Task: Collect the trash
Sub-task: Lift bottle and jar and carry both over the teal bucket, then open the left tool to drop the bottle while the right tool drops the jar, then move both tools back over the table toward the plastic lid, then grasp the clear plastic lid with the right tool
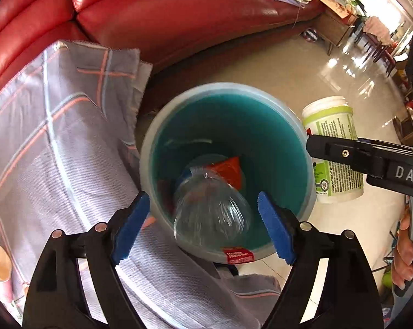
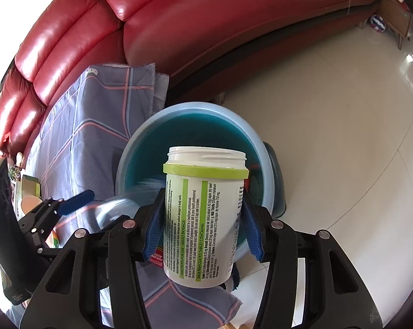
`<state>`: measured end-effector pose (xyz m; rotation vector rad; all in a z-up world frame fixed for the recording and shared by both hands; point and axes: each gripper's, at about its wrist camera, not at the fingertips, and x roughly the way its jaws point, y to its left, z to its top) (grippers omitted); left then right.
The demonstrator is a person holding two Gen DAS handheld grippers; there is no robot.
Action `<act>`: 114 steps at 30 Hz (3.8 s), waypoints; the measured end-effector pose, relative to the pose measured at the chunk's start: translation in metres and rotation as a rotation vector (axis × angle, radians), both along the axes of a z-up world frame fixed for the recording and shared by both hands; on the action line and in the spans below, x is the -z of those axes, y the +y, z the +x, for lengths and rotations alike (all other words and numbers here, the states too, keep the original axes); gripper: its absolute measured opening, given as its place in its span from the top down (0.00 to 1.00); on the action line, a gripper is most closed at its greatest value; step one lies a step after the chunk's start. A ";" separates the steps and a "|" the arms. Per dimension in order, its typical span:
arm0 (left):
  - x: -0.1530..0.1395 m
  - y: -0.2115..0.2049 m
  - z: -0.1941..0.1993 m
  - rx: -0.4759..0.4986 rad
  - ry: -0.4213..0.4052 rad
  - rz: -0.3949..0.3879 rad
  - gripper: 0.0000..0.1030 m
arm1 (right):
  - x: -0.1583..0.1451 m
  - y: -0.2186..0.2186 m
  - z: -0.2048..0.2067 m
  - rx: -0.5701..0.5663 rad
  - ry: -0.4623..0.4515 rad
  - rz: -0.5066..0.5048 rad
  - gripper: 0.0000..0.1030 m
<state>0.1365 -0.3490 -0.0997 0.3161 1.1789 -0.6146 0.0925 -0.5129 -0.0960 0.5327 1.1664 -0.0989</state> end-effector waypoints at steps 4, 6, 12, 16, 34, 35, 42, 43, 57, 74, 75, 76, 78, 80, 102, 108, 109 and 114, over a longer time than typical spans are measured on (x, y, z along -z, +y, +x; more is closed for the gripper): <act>-0.005 0.007 -0.002 -0.010 -0.005 -0.006 0.20 | -0.001 0.003 0.001 -0.004 0.001 -0.002 0.49; -0.007 0.011 -0.003 -0.017 -0.017 -0.006 0.16 | -0.001 0.005 0.001 -0.009 0.003 -0.003 0.49; -0.015 0.026 -0.007 -0.029 -0.022 -0.022 0.12 | 0.004 0.010 0.006 -0.021 0.018 0.000 0.49; -0.019 0.033 -0.006 -0.042 -0.023 -0.036 0.12 | 0.009 0.017 0.009 -0.039 0.041 0.018 0.48; -0.034 0.054 -0.013 -0.045 -0.040 -0.083 0.06 | -0.014 0.033 0.003 -0.017 0.046 -0.027 0.04; -0.035 0.055 -0.014 -0.046 -0.042 -0.085 0.07 | -0.016 0.034 0.003 -0.016 0.046 -0.031 0.04; -0.044 0.067 -0.018 -0.058 -0.051 -0.100 0.06 | -0.027 0.041 -0.002 -0.017 0.053 -0.057 0.04; -0.045 0.070 -0.019 -0.061 -0.054 -0.102 0.06 | -0.029 0.042 -0.003 -0.019 0.055 -0.062 0.04; -0.071 0.144 -0.033 -0.160 -0.109 -0.127 0.06 | -0.068 0.079 -0.011 -0.071 0.010 -0.103 0.04; -0.078 0.281 -0.052 -0.348 -0.154 -0.142 0.07 | -0.090 0.179 -0.013 -0.237 -0.011 -0.141 0.04; -0.077 0.292 -0.053 -0.366 -0.152 -0.142 0.07 | -0.089 0.188 -0.012 -0.251 -0.008 -0.142 0.04; -0.076 0.299 -0.054 -0.378 -0.152 -0.142 0.07 | -0.088 0.195 -0.010 -0.263 -0.006 -0.143 0.04; -0.074 0.315 -0.055 -0.408 -0.151 -0.138 0.07 | -0.085 0.211 -0.007 -0.290 -0.002 -0.137 0.04; -0.071 0.328 -0.056 -0.426 -0.151 -0.133 0.07 | -0.082 0.226 -0.005 -0.315 0.003 -0.136 0.04; -0.036 0.404 -0.036 -0.491 -0.115 -0.112 0.07 | -0.025 0.341 0.028 -0.515 0.090 -0.186 0.12; -0.036 0.402 -0.027 -0.467 -0.121 -0.106 0.07 | -0.015 0.349 0.033 -0.536 0.109 -0.205 0.24; -0.036 0.400 -0.027 -0.463 -0.125 -0.102 0.07 | -0.013 0.350 0.033 -0.540 0.112 -0.209 0.28; -0.036 0.392 -0.013 -0.442 -0.118 -0.099 0.07 | -0.009 0.350 0.033 -0.559 0.113 -0.205 0.46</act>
